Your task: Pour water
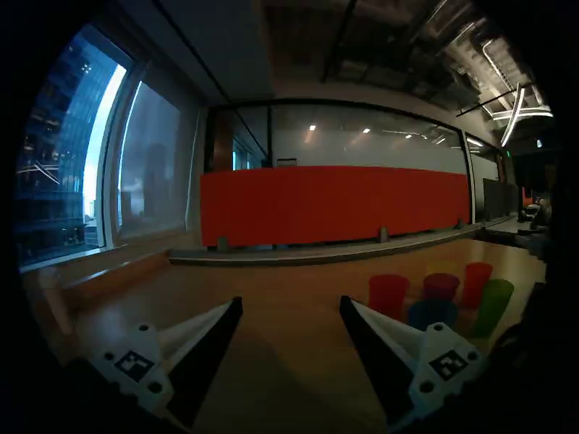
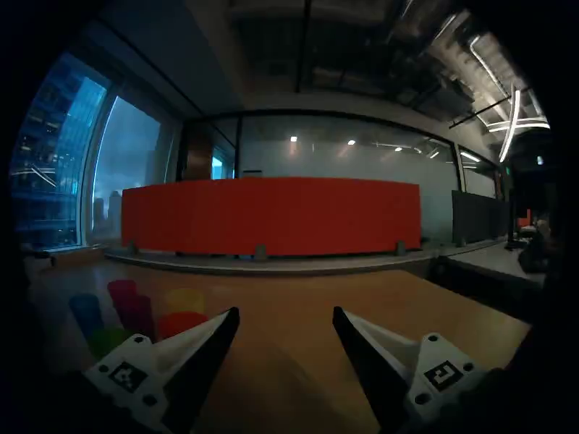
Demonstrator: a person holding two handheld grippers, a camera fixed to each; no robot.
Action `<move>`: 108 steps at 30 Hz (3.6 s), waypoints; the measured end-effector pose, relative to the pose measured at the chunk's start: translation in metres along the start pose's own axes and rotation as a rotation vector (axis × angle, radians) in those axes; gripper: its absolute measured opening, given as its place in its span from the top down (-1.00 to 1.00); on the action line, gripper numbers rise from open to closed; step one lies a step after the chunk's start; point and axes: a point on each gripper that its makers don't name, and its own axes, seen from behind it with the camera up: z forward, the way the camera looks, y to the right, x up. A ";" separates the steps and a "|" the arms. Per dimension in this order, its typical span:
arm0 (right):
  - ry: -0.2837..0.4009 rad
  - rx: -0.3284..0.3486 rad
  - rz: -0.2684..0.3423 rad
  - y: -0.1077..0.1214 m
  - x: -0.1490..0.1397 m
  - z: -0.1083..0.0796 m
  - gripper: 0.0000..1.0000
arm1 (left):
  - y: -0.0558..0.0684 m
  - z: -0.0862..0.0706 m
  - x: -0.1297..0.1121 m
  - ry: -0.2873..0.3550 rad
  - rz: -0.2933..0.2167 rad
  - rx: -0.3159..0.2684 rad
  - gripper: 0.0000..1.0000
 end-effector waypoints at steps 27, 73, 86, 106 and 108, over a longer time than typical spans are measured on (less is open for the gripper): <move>-0.055 0.158 -0.044 -0.016 0.119 0.008 -1.00 | -0.004 0.010 0.122 -0.042 -0.033 -0.094 -1.00; -0.029 0.570 -0.026 -0.099 0.220 -0.011 -1.00 | 0.059 0.020 0.244 -0.001 -0.074 -0.492 -1.00; -0.079 0.714 -0.043 -0.127 0.219 -0.025 -0.99 | 0.074 0.016 0.232 -0.039 -0.062 -0.604 -1.00; -0.196 0.798 -0.144 -0.131 0.186 -0.035 -1.00 | 0.099 0.011 0.193 -0.155 0.008 -0.727 -1.00; -0.207 0.810 -0.160 -0.133 0.182 -0.038 -1.00 | 0.101 0.011 0.188 -0.162 0.018 -0.732 -1.00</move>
